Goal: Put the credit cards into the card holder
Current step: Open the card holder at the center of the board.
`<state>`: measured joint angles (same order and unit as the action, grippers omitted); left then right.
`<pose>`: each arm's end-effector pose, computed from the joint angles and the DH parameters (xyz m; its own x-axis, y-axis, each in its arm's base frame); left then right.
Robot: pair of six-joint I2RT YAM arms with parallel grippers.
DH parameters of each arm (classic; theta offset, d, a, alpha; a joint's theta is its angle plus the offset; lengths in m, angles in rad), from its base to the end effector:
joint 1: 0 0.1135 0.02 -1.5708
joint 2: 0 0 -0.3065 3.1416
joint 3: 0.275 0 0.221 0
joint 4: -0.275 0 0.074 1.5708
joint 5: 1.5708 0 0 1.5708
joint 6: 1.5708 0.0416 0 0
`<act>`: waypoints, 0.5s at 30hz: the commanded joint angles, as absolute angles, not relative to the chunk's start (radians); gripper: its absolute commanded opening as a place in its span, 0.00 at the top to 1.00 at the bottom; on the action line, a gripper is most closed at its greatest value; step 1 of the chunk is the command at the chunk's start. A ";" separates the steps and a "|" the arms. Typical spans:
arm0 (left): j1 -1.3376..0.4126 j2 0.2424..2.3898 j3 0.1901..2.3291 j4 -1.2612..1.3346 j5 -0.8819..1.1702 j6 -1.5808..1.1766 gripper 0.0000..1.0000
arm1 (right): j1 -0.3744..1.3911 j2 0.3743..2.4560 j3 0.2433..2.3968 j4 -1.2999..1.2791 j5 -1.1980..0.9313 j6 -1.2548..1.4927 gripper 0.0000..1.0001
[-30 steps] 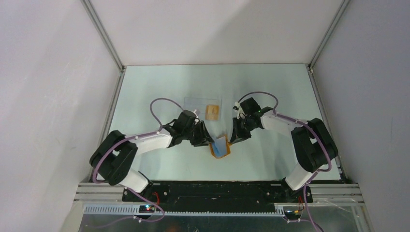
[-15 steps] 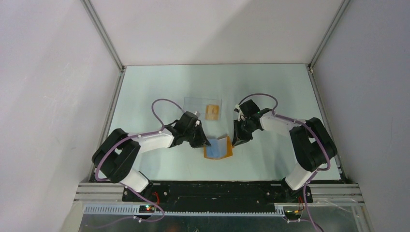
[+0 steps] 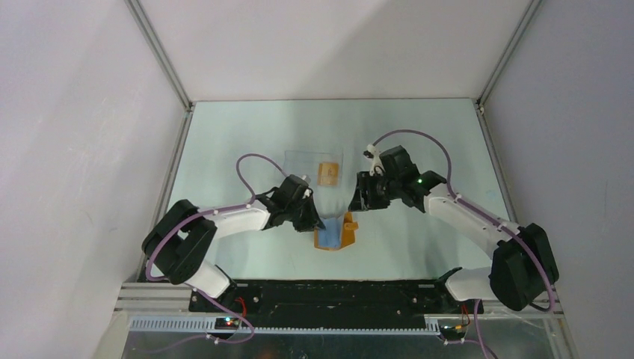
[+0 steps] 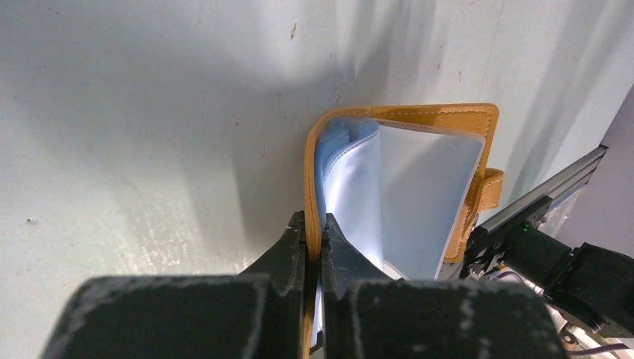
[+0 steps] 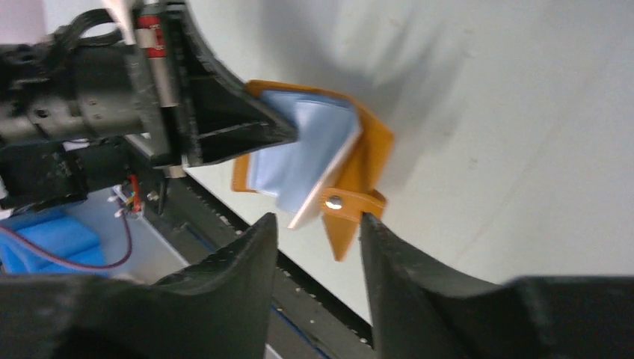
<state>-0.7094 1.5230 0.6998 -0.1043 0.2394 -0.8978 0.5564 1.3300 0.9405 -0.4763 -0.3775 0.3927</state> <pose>0.1928 -0.1785 0.2129 -0.9576 -0.1791 -0.2255 -0.0130 0.8093 -0.5873 0.1953 0.1395 0.3001 -0.8630 -0.1178 -0.4913 -0.3935 0.7667 0.5074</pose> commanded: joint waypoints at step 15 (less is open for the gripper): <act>-0.724 1.496 0.724 -0.168 0.207 -0.873 1.00 | 0.717 1.724 1.059 -0.468 -0.302 0.437 0.96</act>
